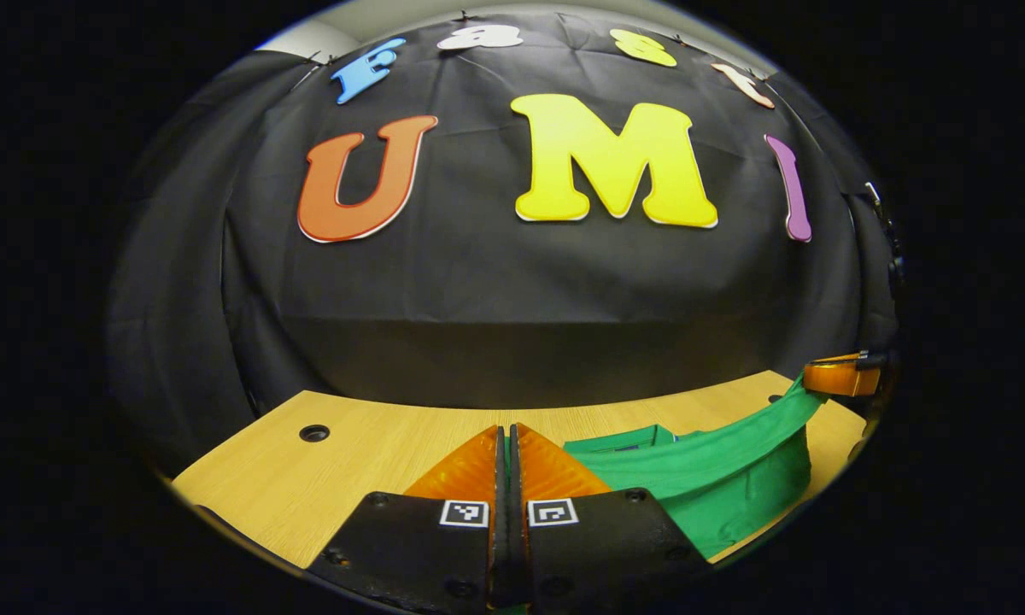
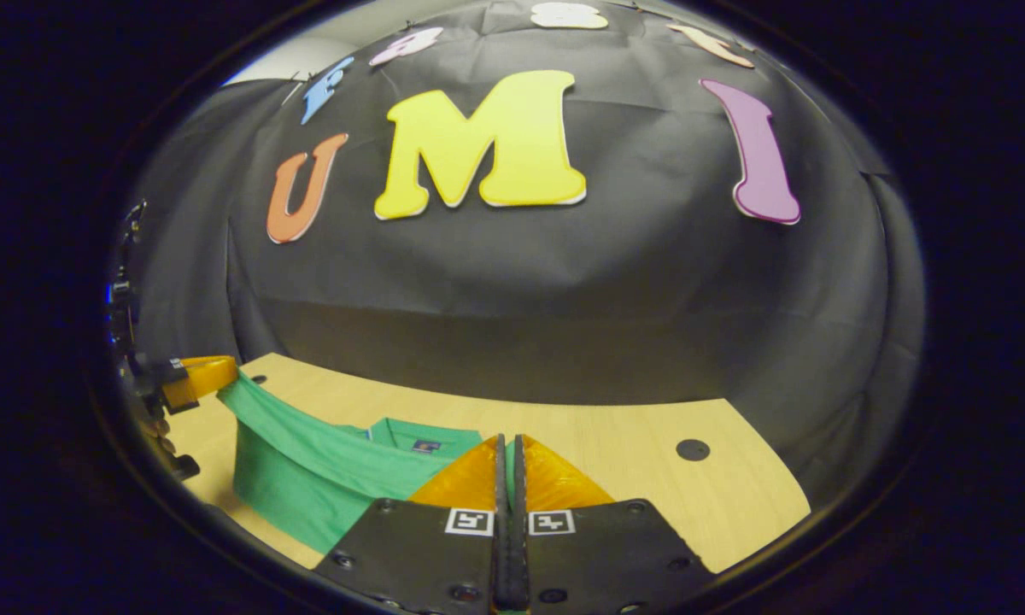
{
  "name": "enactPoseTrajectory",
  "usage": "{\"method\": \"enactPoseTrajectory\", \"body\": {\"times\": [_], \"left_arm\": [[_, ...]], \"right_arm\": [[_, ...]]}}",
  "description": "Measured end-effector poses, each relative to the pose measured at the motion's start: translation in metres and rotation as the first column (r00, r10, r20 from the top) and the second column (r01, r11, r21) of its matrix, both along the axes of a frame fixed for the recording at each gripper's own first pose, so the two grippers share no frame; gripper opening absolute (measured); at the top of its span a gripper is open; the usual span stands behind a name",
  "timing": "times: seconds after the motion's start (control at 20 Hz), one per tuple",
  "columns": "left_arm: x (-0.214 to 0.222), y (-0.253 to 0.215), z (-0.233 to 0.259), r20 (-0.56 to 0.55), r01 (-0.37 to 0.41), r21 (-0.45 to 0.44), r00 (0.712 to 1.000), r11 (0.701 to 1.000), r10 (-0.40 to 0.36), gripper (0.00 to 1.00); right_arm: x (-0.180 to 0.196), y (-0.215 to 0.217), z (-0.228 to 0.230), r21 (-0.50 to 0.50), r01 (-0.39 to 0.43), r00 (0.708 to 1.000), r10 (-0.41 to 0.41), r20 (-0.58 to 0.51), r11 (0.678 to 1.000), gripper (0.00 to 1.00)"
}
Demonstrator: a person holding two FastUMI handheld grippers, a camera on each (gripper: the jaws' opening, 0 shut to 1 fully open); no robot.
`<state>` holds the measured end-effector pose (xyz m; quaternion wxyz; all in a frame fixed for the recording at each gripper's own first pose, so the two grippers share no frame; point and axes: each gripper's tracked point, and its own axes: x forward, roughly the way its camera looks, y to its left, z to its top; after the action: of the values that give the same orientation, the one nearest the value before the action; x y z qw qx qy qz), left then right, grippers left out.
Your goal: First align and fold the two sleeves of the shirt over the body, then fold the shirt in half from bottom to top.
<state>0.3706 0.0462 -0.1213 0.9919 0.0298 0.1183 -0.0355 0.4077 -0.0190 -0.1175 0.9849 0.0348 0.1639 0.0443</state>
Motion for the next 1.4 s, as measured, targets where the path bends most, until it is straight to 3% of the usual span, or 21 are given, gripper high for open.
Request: {"method": "enactPoseTrajectory", "body": {"times": [0.2,0.5,0.6,0.7,0.75,0.8,0.85,0.9,1.05,1.4], "left_arm": [[0.036,-0.002,-0.033,-0.046,0.011,0.079,0.999,0.997,-0.007,0.03],[0.061,-0.002,-0.069,-0.086,0.0,0.044,0.996,0.999,0.004,0.05],[0.06,0.004,-0.074,-0.102,-0.01,0.076,0.995,0.997,0.018,0.09],[0.055,0.014,-0.071,-0.107,-0.042,0.07,0.993,0.997,0.05,0.29],[0.051,0.016,-0.07,-0.115,-0.055,0.043,0.992,0.998,0.06,0.7],[0.041,0.017,-0.068,-0.137,-0.063,0.013,0.988,0.998,0.064,0.78],[0.031,0.017,-0.068,-0.148,-0.069,-0.01,0.987,0.998,0.066,0.91],[0.021,0.019,-0.066,-0.159,-0.079,-0.022,0.984,0.997,0.075,0.91],[-0.017,0.023,-0.047,-0.168,-0.098,-0.022,0.981,0.995,0.093,0.94],[-0.122,0.011,0.019,-0.097,-0.088,-0.039,0.992,0.995,0.084,0.94]], "right_arm": [[0.043,-0.008,-0.036,-0.003,0.045,0.998,-0.045,-0.039,0.999,0.0],[0.073,-0.008,-0.064,-0.012,0.068,0.996,-0.068,-0.058,0.998,0.0],[0.07,-0.005,-0.065,-0.02,0.058,0.996,-0.06,-0.068,0.998,0.07],[0.062,-0.007,-0.063,-0.051,0.052,0.996,-0.055,-0.071,0.997,0.44],[0.054,-0.009,-0.059,-0.063,0.053,0.996,-0.057,-0.068,0.997,0.63],[0.045,-0.007,-0.053,-0.05,0.044,0.996,-0.047,-0.069,0.998,0.68],[0.035,-0.005,-0.047,-0.031,0.038,0.997,-0.04,-0.072,0.999,0.67],[0.023,-0.007,-0.039,-0.015,0.041,0.996,-0.042,-0.074,0.999,0.7],[-0.014,-0.015,-0.006,-0.006,0.059,0.998,-0.059,-0.029,0.998,0.98],[-0.124,-0.007,0.043,0.078,0.039,0.999,-0.039,-0.008,0.996,0.98]]}}
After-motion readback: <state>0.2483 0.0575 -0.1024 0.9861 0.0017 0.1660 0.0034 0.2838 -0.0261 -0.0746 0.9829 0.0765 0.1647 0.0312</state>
